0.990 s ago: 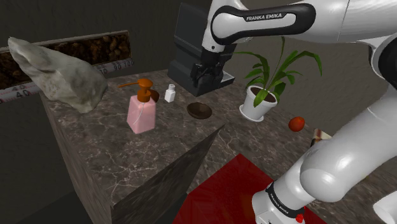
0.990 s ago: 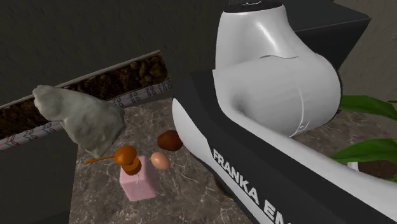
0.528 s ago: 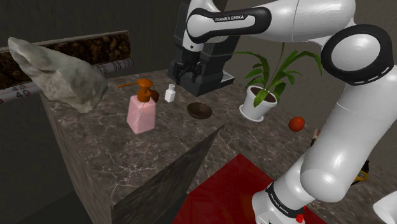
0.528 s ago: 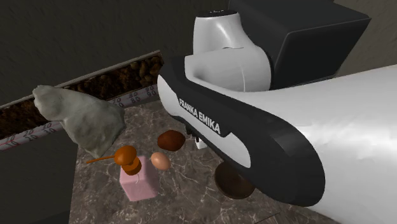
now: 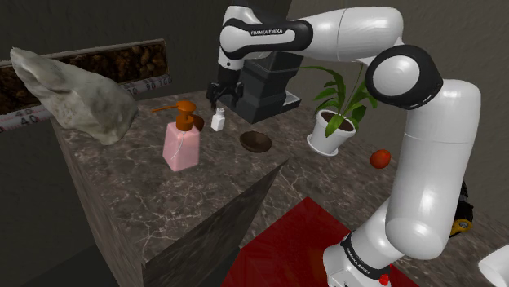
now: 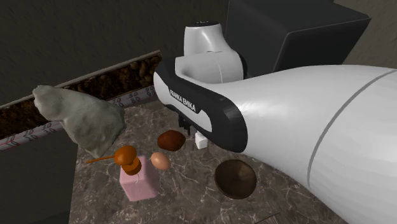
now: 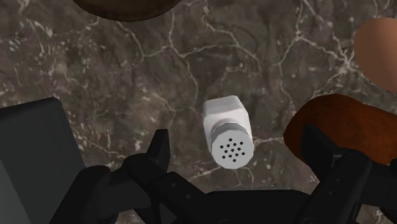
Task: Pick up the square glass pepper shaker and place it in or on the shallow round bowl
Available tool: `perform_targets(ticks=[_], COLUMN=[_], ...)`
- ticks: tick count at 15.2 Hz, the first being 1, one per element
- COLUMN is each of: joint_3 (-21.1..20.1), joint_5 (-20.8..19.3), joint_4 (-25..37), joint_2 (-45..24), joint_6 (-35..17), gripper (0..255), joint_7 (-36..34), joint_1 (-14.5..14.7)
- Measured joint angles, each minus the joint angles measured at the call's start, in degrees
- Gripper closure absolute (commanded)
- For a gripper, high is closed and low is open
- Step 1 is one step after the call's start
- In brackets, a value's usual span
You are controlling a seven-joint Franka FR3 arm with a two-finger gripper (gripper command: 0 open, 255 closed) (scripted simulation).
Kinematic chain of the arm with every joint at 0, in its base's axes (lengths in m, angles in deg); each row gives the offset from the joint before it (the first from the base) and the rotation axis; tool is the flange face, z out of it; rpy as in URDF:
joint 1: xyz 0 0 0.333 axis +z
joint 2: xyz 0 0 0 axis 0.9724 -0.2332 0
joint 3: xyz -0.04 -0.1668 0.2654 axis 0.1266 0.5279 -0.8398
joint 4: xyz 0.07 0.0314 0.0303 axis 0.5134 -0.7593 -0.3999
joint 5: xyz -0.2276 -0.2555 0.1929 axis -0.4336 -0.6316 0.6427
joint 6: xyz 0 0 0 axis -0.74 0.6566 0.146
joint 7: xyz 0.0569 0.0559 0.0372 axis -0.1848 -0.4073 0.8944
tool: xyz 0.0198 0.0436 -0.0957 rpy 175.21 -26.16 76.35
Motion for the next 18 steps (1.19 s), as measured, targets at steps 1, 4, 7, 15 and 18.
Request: perform_targets(ticks=[1, 4, 7, 15, 18], joint_3=[0.0, 0.0, 0.0, 0.0, 0.0], joint_5=[0.0, -0.1, -0.1, -0.1, -0.1], joint_4=[-0.7, -1.9, -2.6, -2.7, -2.7], joint_2=[-0.1, -0.9, -1.0, -1.1, -1.0], joint_6=[-0.7, -2.8, -3.6, -3.7, -3.7], gripper=[0, 0, 0, 255, 255], joint_7=[0.0, 0.0, 0.0, -0.1, -0.1], joint_1=[0.0, 0.0, 0.0, 0.0, 0.0])
